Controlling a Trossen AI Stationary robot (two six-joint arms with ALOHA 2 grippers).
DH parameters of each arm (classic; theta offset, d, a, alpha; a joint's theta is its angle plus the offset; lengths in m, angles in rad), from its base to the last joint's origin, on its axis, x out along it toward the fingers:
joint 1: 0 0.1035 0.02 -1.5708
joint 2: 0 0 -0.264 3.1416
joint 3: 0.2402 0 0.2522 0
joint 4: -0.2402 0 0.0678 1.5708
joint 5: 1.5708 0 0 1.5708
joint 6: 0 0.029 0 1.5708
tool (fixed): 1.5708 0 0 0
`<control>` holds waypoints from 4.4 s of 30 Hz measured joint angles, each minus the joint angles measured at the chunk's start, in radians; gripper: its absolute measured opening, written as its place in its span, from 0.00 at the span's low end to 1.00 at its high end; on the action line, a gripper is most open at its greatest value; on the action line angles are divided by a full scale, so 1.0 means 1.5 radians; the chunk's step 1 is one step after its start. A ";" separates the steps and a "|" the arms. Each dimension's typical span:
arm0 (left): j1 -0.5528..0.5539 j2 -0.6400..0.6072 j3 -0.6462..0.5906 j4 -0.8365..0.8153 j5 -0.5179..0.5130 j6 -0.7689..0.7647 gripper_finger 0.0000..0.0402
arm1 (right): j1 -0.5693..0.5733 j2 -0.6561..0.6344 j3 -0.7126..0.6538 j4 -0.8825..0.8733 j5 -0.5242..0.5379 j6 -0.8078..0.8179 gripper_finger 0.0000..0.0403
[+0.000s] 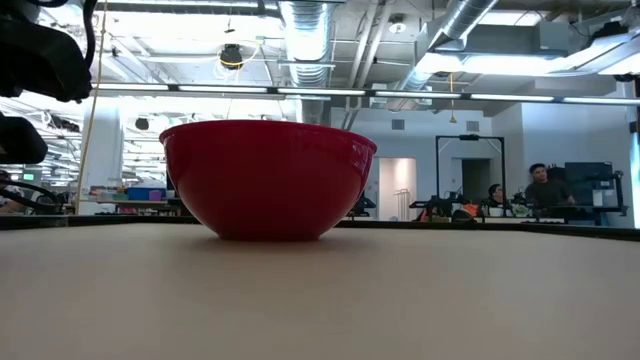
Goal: Nest bowls inside each other
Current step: Stack the pink bowl on top of the blue bowl, then return to Home Position
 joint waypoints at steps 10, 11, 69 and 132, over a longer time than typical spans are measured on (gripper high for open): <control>0.002 0.000 0.003 0.044 -0.038 0.003 0.00 | 0.000 0.000 0.000 0.001 0.001 0.000 0.64; 0.004 0.000 0.003 0.055 -0.048 0.003 0.00 | 0.000 0.000 0.000 0.001 0.001 0.000 0.64; 0.451 0.000 0.004 0.402 -0.147 0.032 0.00 | -0.001 0.001 0.000 -0.011 0.002 0.003 0.64; 0.366 -0.278 0.241 -0.117 -0.345 0.391 0.44 | 0.164 -0.144 -0.102 -0.088 0.281 0.004 0.64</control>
